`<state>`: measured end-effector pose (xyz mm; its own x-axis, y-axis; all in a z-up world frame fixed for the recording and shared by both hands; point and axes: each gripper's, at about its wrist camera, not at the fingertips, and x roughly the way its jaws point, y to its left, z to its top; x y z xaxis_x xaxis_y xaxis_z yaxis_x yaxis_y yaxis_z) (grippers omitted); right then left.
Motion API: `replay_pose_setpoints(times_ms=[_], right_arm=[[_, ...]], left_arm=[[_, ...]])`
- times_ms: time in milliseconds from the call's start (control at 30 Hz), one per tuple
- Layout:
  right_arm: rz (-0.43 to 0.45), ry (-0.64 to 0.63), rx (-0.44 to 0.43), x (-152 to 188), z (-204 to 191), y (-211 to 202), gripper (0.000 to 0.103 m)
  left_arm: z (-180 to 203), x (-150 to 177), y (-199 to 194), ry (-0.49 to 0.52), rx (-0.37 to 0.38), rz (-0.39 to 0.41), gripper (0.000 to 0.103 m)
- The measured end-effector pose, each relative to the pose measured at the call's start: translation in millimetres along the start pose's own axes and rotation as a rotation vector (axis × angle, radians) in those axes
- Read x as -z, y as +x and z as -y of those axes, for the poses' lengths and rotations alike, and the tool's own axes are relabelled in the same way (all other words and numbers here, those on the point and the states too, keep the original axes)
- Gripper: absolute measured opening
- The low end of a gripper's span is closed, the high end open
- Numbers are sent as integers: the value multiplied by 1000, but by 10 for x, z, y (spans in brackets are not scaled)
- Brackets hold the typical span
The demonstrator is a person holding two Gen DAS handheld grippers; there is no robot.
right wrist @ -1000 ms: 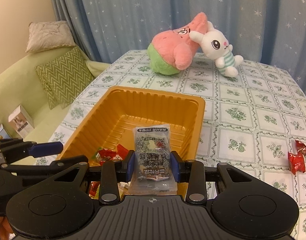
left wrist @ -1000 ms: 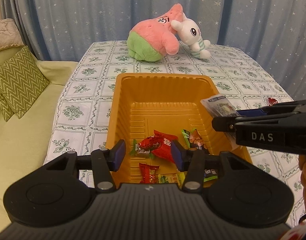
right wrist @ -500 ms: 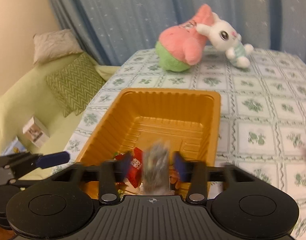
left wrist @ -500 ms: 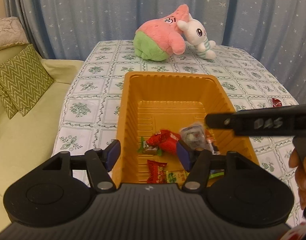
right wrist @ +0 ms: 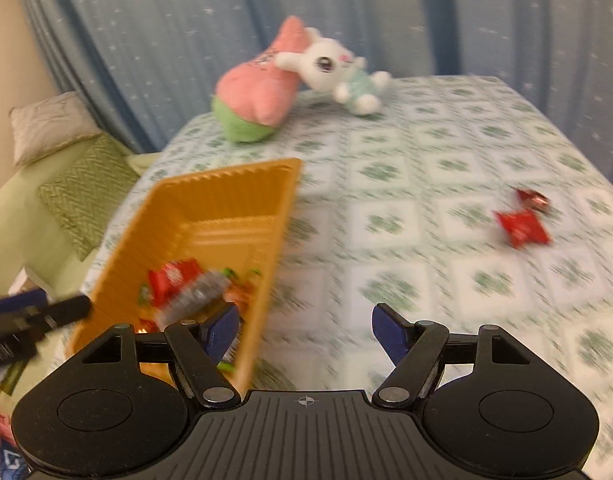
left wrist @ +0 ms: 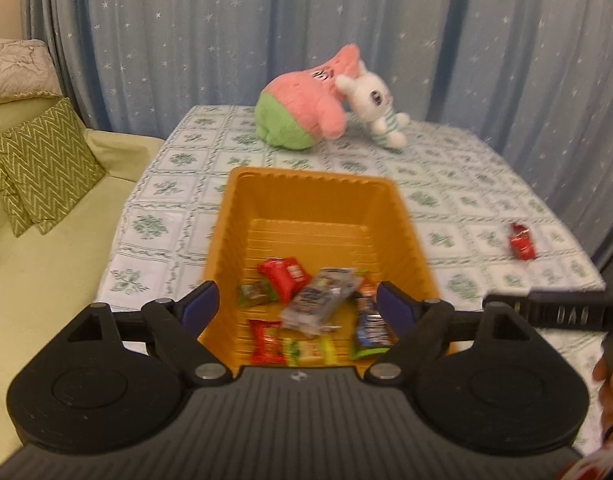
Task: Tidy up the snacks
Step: 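Open the right tool to drop the clear cookie packet into the orange tray, then move both open tools toward the red candies on the tablecloth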
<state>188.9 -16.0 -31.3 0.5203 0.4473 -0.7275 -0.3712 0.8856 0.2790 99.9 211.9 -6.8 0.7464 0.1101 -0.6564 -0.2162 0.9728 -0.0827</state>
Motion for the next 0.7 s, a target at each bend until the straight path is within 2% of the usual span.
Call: replay_pose_setpoints(times_ms=[333,533,700], right_arm=[[-4,34,124,421,537,-599,73],[12,63,166,532,757,-849,73],[15,84,181,605,889,-976,73]], left_arm=[[539,113,-389,-22,52,41,95],[809,236,-473,-20,70,31,97],[997,303,-483,-1,116,5,97]])
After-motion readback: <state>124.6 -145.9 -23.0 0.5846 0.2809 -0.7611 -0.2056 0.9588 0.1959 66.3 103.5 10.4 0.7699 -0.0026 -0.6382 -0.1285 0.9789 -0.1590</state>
